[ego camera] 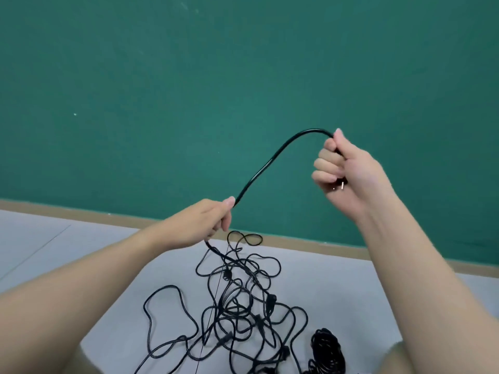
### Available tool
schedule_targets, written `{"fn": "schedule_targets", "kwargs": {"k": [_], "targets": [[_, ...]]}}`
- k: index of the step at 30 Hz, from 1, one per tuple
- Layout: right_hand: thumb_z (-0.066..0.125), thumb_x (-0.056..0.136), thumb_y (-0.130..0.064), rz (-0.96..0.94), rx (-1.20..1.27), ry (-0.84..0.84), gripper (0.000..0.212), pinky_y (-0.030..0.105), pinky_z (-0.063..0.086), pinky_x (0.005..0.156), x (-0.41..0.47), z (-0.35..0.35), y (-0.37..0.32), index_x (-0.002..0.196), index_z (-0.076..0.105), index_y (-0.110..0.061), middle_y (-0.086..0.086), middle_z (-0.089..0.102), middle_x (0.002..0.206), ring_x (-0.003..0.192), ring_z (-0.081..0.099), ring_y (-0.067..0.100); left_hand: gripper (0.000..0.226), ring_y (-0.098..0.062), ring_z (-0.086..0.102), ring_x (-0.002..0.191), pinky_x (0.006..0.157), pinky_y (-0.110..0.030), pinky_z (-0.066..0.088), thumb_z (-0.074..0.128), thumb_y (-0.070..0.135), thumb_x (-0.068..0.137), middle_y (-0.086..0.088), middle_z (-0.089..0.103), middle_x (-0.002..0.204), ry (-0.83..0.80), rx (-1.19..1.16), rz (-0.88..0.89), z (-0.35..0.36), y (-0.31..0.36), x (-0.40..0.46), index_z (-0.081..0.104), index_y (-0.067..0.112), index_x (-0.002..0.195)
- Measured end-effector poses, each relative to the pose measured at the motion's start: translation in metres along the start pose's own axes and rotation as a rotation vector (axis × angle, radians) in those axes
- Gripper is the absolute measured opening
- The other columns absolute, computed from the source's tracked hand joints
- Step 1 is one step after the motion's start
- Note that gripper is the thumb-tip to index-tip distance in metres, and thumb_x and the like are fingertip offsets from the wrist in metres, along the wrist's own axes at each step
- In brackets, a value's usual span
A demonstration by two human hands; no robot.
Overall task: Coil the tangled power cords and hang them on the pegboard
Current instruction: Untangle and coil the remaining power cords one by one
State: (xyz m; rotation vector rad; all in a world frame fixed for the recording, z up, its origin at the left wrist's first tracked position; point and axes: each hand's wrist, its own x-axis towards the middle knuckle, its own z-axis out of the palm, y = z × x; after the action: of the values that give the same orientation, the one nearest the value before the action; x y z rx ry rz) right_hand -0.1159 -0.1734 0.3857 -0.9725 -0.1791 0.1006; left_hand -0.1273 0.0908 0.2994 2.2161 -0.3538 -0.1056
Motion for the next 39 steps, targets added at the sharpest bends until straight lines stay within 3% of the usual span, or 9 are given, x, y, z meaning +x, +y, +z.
{"fn": "schedule_targets", "kwargs": {"k": [2, 7, 14, 21, 24, 27, 30, 33, 39], "targets": [[0.043, 0.110, -0.034, 0.041, 0.040, 0.042, 0.037, 0.018, 0.026, 0.040, -0.003, -0.014, 0.003, 0.076, 0.046, -0.020, -0.009, 0.022, 0.055, 0.044, 0.021, 0.007, 0.050, -0.018, 0.036, 0.064, 0.066, -0.035, 0.035, 0.037, 0.045, 0.110, 0.007, 0.040, 0.064, 0.059, -0.028, -0.029, -0.002, 0.000, 0.002, 0.058, 0.018, 0.074], [0.037, 0.112, -0.026, 0.147, -0.340, 0.094, 0.027, 0.028, 0.039, 0.051, -0.016, -0.042, 0.041, 0.097, 0.055, -0.012, 0.000, 0.034, 0.068, 0.051, 0.032, 0.014, 0.043, -0.018, 0.027, 0.060, 0.055, -0.030, 0.025, 0.047, 0.043, 0.107, 0.003, 0.033, 0.065, 0.193, -0.278, 0.078, -0.001, 0.040, 0.012, 0.057, 0.019, 0.073], [0.047, 0.094, -0.064, 0.245, -0.272, 0.001, 0.065, 0.027, 0.036, 0.054, -0.020, -0.052, 0.044, 0.122, 0.066, -0.008, 0.000, 0.048, 0.074, 0.051, 0.029, 0.012, 0.039, -0.014, 0.024, 0.053, 0.048, -0.023, 0.021, 0.065, 0.046, 0.096, 0.005, 0.032, 0.058, 0.165, -0.205, 0.176, 0.035, 0.069, 0.041, 0.060, 0.014, 0.073], [0.062, 0.092, -0.039, 0.140, -0.336, -0.011, 0.030, 0.024, 0.044, 0.052, -0.006, -0.063, 0.053, 0.079, 0.056, -0.013, 0.002, 0.041, 0.075, 0.049, 0.034, 0.011, 0.044, -0.010, 0.026, 0.047, 0.045, -0.020, 0.021, 0.068, 0.048, 0.094, 0.010, 0.034, 0.052, -0.036, 0.014, 0.095, 0.060, 0.056, 0.066, 0.055, 0.015, 0.069], [0.054, 0.103, -0.031, 0.127, -0.330, 0.047, 0.032, 0.027, 0.051, 0.059, 0.001, -0.073, 0.048, 0.076, 0.052, -0.014, 0.000, 0.051, 0.074, 0.061, 0.051, 0.014, 0.047, -0.017, 0.027, 0.053, 0.048, -0.027, 0.025, 0.060, 0.056, 0.097, 0.006, 0.035, 0.057, -0.151, 0.057, 0.081, 0.052, 0.051, 0.069, 0.056, 0.021, 0.066], [0.043, 0.107, -0.011, 0.107, -0.039, 0.110, 0.022, 0.033, 0.061, 0.075, 0.008, -0.085, 0.042, 0.093, 0.059, -0.006, 0.004, 0.058, 0.076, 0.080, 0.067, 0.021, 0.050, -0.016, 0.040, 0.051, 0.052, -0.024, 0.037, 0.052, 0.056, 0.101, 0.011, 0.044, 0.050, -0.197, 0.148, 0.034, 0.041, 0.042, 0.072, 0.061, 0.015, 0.073], [0.033, 0.103, 0.002, 0.106, 0.174, 0.139, 0.027, 0.034, 0.062, 0.073, 0.014, -0.094, 0.038, 0.119, 0.055, 0.000, 0.001, 0.050, 0.071, 0.061, 0.055, 0.015, 0.054, -0.009, 0.046, 0.044, 0.044, -0.013, 0.032, 0.046, 0.056, 0.102, 0.008, 0.050, 0.048, -0.204, 0.248, -0.014, 0.025, 0.029, 0.077, 0.059, 0.009, 0.079], [0.039, 0.099, -0.001, 0.168, 0.263, 0.155, 0.024, 0.027, 0.050, 0.060, 0.015, -0.102, 0.038, 0.116, 0.055, -0.003, -0.001, 0.036, 0.073, 0.058, 0.033, 0.012, 0.054, -0.011, 0.043, 0.044, 0.046, -0.016, 0.033, 0.047, 0.060, 0.100, 0.008, 0.045, 0.047, -0.271, 0.330, -0.059, 0.011, 0.013, 0.081, 0.056, 0.013, 0.077], [0.065, 0.084, -0.025, 0.260, -0.073, 0.122, 0.049, 0.031, 0.038, 0.072, 0.017, -0.107, 0.051, 0.127, 0.059, -0.001, 0.000, 0.038, 0.077, 0.066, 0.032, 0.016, 0.053, -0.018, 0.031, 0.058, 0.056, -0.034, 0.032, 0.047, 0.072, 0.086, 0.004, 0.037, 0.065, -0.206, 0.297, 0.046, -0.005, 0.010, 0.085, 0.062, 0.021, 0.083]]}}
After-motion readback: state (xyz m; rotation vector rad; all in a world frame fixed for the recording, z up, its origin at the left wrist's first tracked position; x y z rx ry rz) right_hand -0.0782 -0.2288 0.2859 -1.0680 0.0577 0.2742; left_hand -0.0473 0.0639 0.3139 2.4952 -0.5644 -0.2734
